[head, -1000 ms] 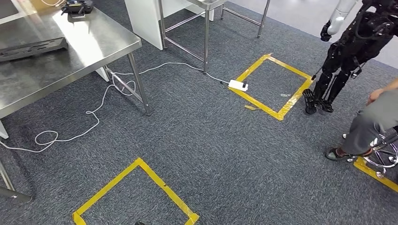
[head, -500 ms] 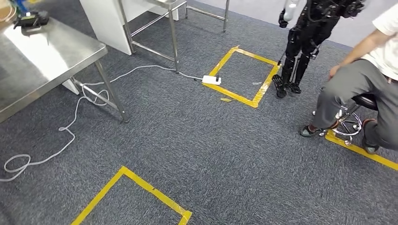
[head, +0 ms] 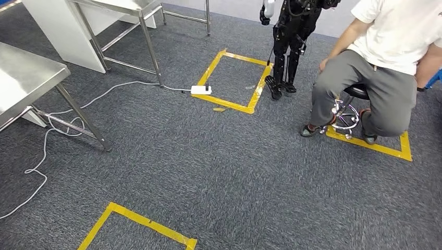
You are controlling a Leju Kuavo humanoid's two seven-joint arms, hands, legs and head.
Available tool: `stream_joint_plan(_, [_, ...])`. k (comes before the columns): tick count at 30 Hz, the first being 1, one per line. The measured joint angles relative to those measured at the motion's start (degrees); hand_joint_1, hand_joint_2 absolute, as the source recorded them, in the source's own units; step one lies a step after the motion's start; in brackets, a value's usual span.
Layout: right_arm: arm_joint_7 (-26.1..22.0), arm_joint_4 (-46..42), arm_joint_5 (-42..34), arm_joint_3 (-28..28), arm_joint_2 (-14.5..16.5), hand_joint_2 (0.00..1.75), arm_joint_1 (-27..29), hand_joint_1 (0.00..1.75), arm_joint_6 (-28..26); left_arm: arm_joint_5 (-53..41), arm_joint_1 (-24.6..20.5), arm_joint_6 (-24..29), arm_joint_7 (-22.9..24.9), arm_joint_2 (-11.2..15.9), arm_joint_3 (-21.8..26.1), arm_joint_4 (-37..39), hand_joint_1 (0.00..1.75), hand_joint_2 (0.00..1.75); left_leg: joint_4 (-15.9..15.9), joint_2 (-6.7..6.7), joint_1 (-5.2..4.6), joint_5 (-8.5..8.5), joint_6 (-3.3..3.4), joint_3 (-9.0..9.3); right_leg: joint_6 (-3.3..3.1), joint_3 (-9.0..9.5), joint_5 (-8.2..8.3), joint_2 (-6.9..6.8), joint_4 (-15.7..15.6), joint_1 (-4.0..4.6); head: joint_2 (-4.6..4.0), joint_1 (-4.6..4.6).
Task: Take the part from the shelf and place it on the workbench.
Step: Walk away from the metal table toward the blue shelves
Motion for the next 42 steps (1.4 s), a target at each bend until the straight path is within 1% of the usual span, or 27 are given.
stream_joint_plan(6, [-0.14, 0.01, 0.03, -0.02, 0.04, 0.00, -0.04, 0.00, -0.03, -0.10, -0.04, 0.01, 0.12, 0.05, 0.10, 0.00, 0.00, 1.75, -0.12, 0.42, -0.19, -0.02, 0.01, 0.02, 0.21, -0.27, 0.11, 0.34, 0.04, -0.04, 0.00, -0.12])
stream_joint_plan(9, [-0.41, 0.02, 0.18, -0.12, 0.04, 0.00, 0.09, 0.00, -0.03, 0.26, -0.08, 0.03, 1.18, 0.16, 0.43, 0.00, 0.00, 1.75, -0.55, 1.26, -0.24, 0.33, 0.50, 0.11, 0.75, -0.66, 0.28, 0.77, 0.00, -0.20, 0.00, -0.03])
stream_joint_plan(10, [-0.55, 0.02, 0.36, -0.23, 0.03, 0.00, 0.06, 0.00, -0.03, 0.27, -0.05, 0.16, 2.46, 0.23, 0.78, 0.01, 0.00, 1.75, -0.98, 2.41, -0.24, 0.62, 0.90, 0.19, 0.80, -2.55, -1.24, -0.53, 3.29, -0.29, 0.00, 0.04])
stream_joint_plan(11, [-0.65, 0.02, 0.63, -0.33, -0.01, 0.00, 0.08, 0.00, -0.03, -0.39, -0.03, 0.67, 3.63, 0.38, 1.06, 0.01, 0.00, 1.75, -1.38, 4.17, -0.17, 0.85, 1.13, 0.29, 1.45, -3.87, -2.35, -2.26, 6.11, -0.68, 0.00, 0.15])
stream_joint_plan(12, [-0.74, 0.02, 0.90, -0.44, -0.07, 0.00, 0.09, 0.00, -0.03, -1.10, 0.00, 1.25, 4.69, 0.53, 1.31, 0.01, 0.00, 1.75, -1.72, 5.99, -0.07, 1.00, 1.22, 0.43, 2.22, -4.27, -3.02, -4.33, 7.45, -1.20, 0.00, 0.27])
stream_joint_plan(13, [-0.83, 0.02, 1.13, -0.51, -0.08, 0.00, 0.07, 0.00, -0.03, -1.86, 0.02, 1.82, 5.46, 0.73, 1.49, 0.00, 0.00, 1.75, -1.64, 7.62, -0.22, 0.85, 1.00, 0.51, 3.05, -3.97, -3.45, -6.83, 7.49, -1.88, 0.00, 0.38])
stream_joint_plan(14, [-0.88, 0.01, 1.28, -0.54, -0.04, 0.00, 0.06, 0.00, -0.03, -2.46, -0.01, 2.29, 5.54, 0.95, 1.50, -0.02, 0.00, 1.75, -1.43, 8.74, -0.36, 0.56, 0.47, 0.61, 3.91, -2.02, -2.23, -8.17, 4.37, -2.25, 0.00, 0.50])
stream_joint_plan(15, [-0.92, 0.01, 1.33, -0.54, 0.02, 0.00, -0.06, 0.00, -0.03, -2.46, -0.02, 2.40, 5.53, 1.09, 1.52, -0.03, 0.00, 1.31, -1.26, 9.22, -0.49, 0.28, -0.05, 0.76, 3.82, -0.58, -1.46, -9.02, 1.83, -2.32, 0.00, 0.39])
stream_joint_plan(16, [-0.96, 0.00, 1.36, -0.55, 0.10, 0.00, -0.14, 0.00, -0.03, -2.46, -0.02, 2.46, 5.53, 1.23, 1.54, -0.04, 0.00, 0.87, -1.11, 9.65, -0.61, 0.05, -0.52, 0.91, 3.45, -0.07, -1.18, -9.50, 0.81, -2.21, 0.00, 0.30])
stream_joint_plan(18, [-1.00, 0.00, 1.44, -0.56, 0.11, 0.00, -0.10, 0.00, -0.03, -2.46, -0.05, 2.52, 5.56, 1.36, 1.59, -0.04, 0.00, 0.00, -1.08, 10.39, -0.33, -0.20, -1.25, 1.23, 2.32, -0.33, -1.04, -8.51, 0.93, -1.89, 0.01, -0.02])
stream_joint_plan(19, [-1.02, 0.01, 1.49, -0.57, 0.08, 0.00, -0.01, 0.00, -0.03, -2.46, -0.06, 2.52, 5.60, 1.38, 1.62, -0.04, 0.00, 0.00, -0.83, 10.07, -0.01, -0.54, -1.59, 1.27, 1.89, -0.35, -0.98, -8.02, 0.89, -1.87, 0.01, -0.04])
stream_joint_plan(21, [-1.00, 0.01, 1.55, -0.60, -0.02, 0.00, 0.06, 0.00, 0.00, -2.50, -0.07, 2.55, 5.63, 1.38, 1.66, -0.03, 0.00, 0.00, 2.24, 7.71, 0.46, -3.06, -2.05, 0.10, 0.97, -0.26, -0.70, -7.05, 0.78, -1.84, 0.00, -0.10])
stream_joint_plan(23, [-0.17, 0.01, 1.35, -0.72, -0.05, 0.00, -0.03, 0.00, 0.61, -2.74, 0.00, 2.69, 5.61, 1.35, 1.66, 0.02, 0.00, 0.00, 9.50, 5.19, 0.51, -7.27, -1.93, -3.19, 0.30, -0.53, -0.46, -6.06, 0.79, -1.42, 0.00, -0.19])
stream_joint_plan(24, [0.91, 0.01, 1.15, -0.90, -0.05, 0.00, -0.10, 0.00, 1.27, -2.91, 0.06, 2.77, 5.61, 1.33, 1.66, 0.08, 0.00, 0.00, 13.09, 4.73, 0.49, -8.73, -1.75, -4.93, 0.06, -0.65, -0.38, -5.45, 0.80, -1.10, 0.00, -0.20])
stream_joint_plan(25, [2.29, 0.02, 0.87, -1.16, -0.06, 0.00, -0.12, 0.00, 2.11, -3.12, 0.13, 2.81, 5.61, 1.31, 1.66, 0.14, 0.00, 0.00, 15.32, 4.55, 0.48, -9.17, -1.53, -6.10, -0.05, -0.71, -0.33, -4.81, 0.82, -0.81, 0.00, -0.21])
stream_joint_plan(26, [3.65, 0.02, 0.51, -1.48, -0.08, 0.00, -0.09, 0.00, 3.00, -3.32, 0.17, 2.82, 5.61, 1.29, 1.66, 0.19, 0.00, 0.00, 15.52, 4.43, 0.45, -8.43, -1.24, -6.35, -0.10, -0.70, -0.30, -4.15, 0.84, -0.58, 0.01, -0.21])
stream_joint_plan(27, [4.80, 0.02, 0.03, -1.87, -0.12, 0.00, -0.02, 0.00, 3.83, -3.46, 0.20, 2.82, 5.60, 1.28, 1.66, 0.21, 0.00, 0.00, 13.54, 4.27, 0.40, -6.68, -0.89, -5.57, -0.12, -0.63, -0.28, -3.52, 0.85, -0.42, 0.01, -0.20])
stream_joint_plan(29, [6.22, 0.02, -1.25, -2.80, -0.15, 0.00, 0.08, 0.00, 5.20, -3.67, 0.20, 2.88, 5.57, 1.28, 1.66, 0.22, 0.00, 0.00, 6.24, 2.82, 0.20, -2.58, -0.05, -2.33, -0.07, -0.49, -0.26, -2.40, 0.89, -0.21, 0.01, -0.19])
stream_joint_plan(30, [6.76, 0.02, -1.88, -3.36, -0.14, 0.00, 0.05, 0.00, 5.73, -3.72, 0.16, 2.93, 5.55, 1.29, 1.66, 0.22, 0.00, 0.00, 3.20, 2.08, 0.07, -1.31, 0.23, -1.02, 0.02, -0.53, -0.22, -1.95, 0.94, -0.09, 0.01, -0.17])
stream_joint_plan(32, [7.74, 0.02, -2.78, -4.53, -0.12, 0.00, 0.01, 0.00, 6.49, -3.93, 0.04, 3.01, 5.52, 1.28, 1.66, 0.22, 0.00, 0.00, 0.80, 1.41, -0.32, -0.77, 0.53, -0.12, 0.44, -0.88, 0.00, -1.24, 0.92, -0.02, 0.00, -0.16])
stream_joint_plan(34, [8.50, 0.02, -3.26, -5.54, -0.20, 0.00, 0.07, 0.00, 7.03, -4.18, -0.09, 2.98, 5.52, 1.25, 1.67, 0.22, 0.00, 0.00, 0.17, 2.33, -0.47, -0.27, 0.96, 0.00, 1.07, -1.48, 0.22, -0.86, 0.87, -0.09, 0.01, -0.16])
stream_joint_plan(36, [9.14, 0.02, -3.86, -6.43, -0.34, 0.00, 0.05, 0.00, 7.30, -4.33, -0.08, 3.02, 5.52, 1.18, 1.68, 0.22, 0.00, 0.00, -0.68, 3.35, -0.35, 0.46, 1.57, 0.16, 1.15, -2.93, -0.99, -2.41, 3.18, -0.05, 0.01, -0.04])
stream_joint_plan(38, [10.09, 0.02, -4.63, -7.50, -0.46, 0.00, -0.10, 0.00, 7.35, -4.53, -0.01, 3.07, 5.52, 1.11, 1.68, 0.23, 0.00, 0.00, -0.98, 4.56, -0.40, 0.74, 1.83, 0.01, 0.72, -6.19, -4.24, -4.49, 9.91, -0.17, 0.00, 0.13])
stream_joint_plan(39, [10.60, 0.02, -4.84, -8.01, -0.51, 0.00, -0.14, 0.00, 7.37, -4.64, 0.01, 3.09, 5.51, 1.10, 1.68, 0.23, 0.00, 0.00, -0.97, 5.25, -0.45, 0.75, 1.85, -0.11, 0.70, -8.03, -5.84, -4.90, 13.83, -0.31, 0.00, 0.23])
stream_joint_plan(40, [11.02, 0.02, -4.85, -8.44, -0.58, 0.00, -0.12, 0.00, 7.39, -4.74, 0.03, 3.09, 5.49, 1.09, 1.68, 0.24, 0.00, 0.00, -0.96, 5.89, -0.50, 0.75, 1.85, -0.20, 0.94, -9.19, -6.76, -5.07, 16.55, -0.46, 0.01, 0.21])
stream_joint_plan(41, [11.33, 0.02, -4.78, -8.77, -0.67, 0.00, -0.06, 0.00, 7.43, -4.81, 0.04, 3.09, 5.44, 1.08, 1.68, 0.24, 0.00, 0.00, -0.95, 6.49, -0.50, 0.75, 1.82, -0.25, 1.41, -9.23, -6.78, -5.20, 17.20, -0.62, 0.01, 0.24])
stream_joint_plan(42, [11.54, 0.02, -4.72, -9.05, -0.80, 0.00, 0.02, 0.00, 7.48, -4.83, 0.04, 3.09, 5.37, 1.07, 1.69, 0.24, 0.00, 0.00, -0.94, 7.04, -0.48, 0.74, 1.78, -0.23, 2.04, -7.98, -5.97, -5.44, 15.43, -0.80, 0.01, 0.26])
